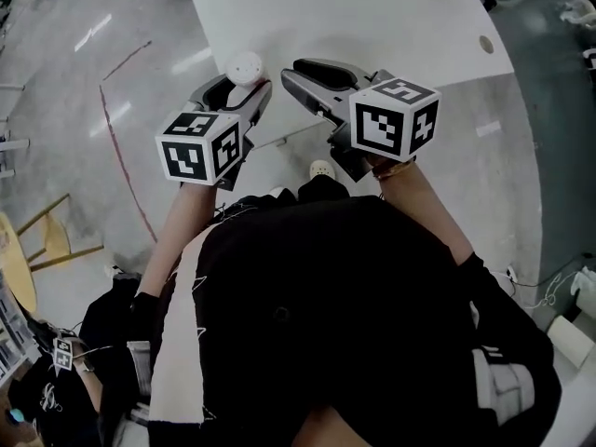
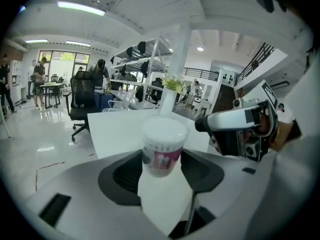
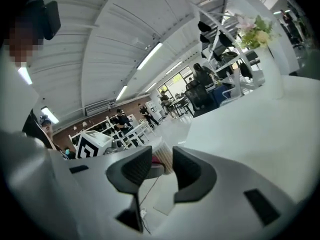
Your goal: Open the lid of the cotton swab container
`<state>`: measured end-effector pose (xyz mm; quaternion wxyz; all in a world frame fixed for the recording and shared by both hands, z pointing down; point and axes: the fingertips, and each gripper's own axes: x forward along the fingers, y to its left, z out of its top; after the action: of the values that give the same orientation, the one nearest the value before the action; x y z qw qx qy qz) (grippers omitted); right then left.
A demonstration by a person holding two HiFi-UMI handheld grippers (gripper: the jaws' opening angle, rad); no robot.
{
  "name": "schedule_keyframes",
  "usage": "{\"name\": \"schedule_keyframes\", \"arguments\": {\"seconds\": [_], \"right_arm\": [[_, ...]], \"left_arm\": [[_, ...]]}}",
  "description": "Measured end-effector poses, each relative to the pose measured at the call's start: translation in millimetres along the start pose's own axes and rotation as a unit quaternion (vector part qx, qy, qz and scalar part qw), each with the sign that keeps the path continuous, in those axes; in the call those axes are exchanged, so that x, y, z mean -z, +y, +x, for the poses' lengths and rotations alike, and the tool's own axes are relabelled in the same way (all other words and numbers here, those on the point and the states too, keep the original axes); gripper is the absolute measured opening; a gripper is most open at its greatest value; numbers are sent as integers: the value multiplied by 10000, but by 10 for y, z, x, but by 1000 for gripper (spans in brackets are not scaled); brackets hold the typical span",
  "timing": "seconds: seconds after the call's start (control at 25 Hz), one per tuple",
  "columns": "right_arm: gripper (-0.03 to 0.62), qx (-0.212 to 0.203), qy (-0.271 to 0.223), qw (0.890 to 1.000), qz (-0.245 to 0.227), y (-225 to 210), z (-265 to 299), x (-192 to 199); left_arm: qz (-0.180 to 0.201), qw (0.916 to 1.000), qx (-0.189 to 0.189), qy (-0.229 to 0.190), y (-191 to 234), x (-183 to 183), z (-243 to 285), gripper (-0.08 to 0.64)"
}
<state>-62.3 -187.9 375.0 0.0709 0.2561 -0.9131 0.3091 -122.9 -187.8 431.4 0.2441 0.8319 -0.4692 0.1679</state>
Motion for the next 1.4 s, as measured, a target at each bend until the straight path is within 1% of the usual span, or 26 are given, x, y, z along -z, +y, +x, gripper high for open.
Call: {"name": "schedule_keyframes", "arguments": {"seconds": [0.04,0.16,0.28,0.4,0.6,0.72,1.04,1.2,1.24,1.4], "right_arm": [[150,-60,9,10000,-78,45,17,-33],[183,-166,-16,9994,-289,190,54,-131],[235,-197,62,9973,-708,330,139,-246],[256,-201,196,9932,-1128,431,251,-327],[293,-167,374,9854,-1651,582,356,-330],[298,-96,553,9799,-1913,602,351,-275],[290,-31,849,9730,-2147,537,302,-142],[278,68,849,9710,-2232,507,237,-145],[262,91,840,9707,-2251,501,218,-148],[261,83,792,9718,-2218,485,145,-151]], "left_arm": [[34,10000,16,17,-13,-19,-18,252],[37,9999,123,14,-62,-83,-94,250],[39,9997,242,-65,-83,-210,-148,250],[153,9995,286,-41,-87,-287,-161,250],[262,9991,342,10,-132,-270,-207,250],[347,9985,428,48,-213,-257,-214,250],[680,9951,702,151,-404,-246,-186,252],[767,9934,824,237,-472,-249,-168,252],[782,9929,862,237,-490,-254,-171,252],[839,9913,1004,123,-555,-267,-177,252]]}}
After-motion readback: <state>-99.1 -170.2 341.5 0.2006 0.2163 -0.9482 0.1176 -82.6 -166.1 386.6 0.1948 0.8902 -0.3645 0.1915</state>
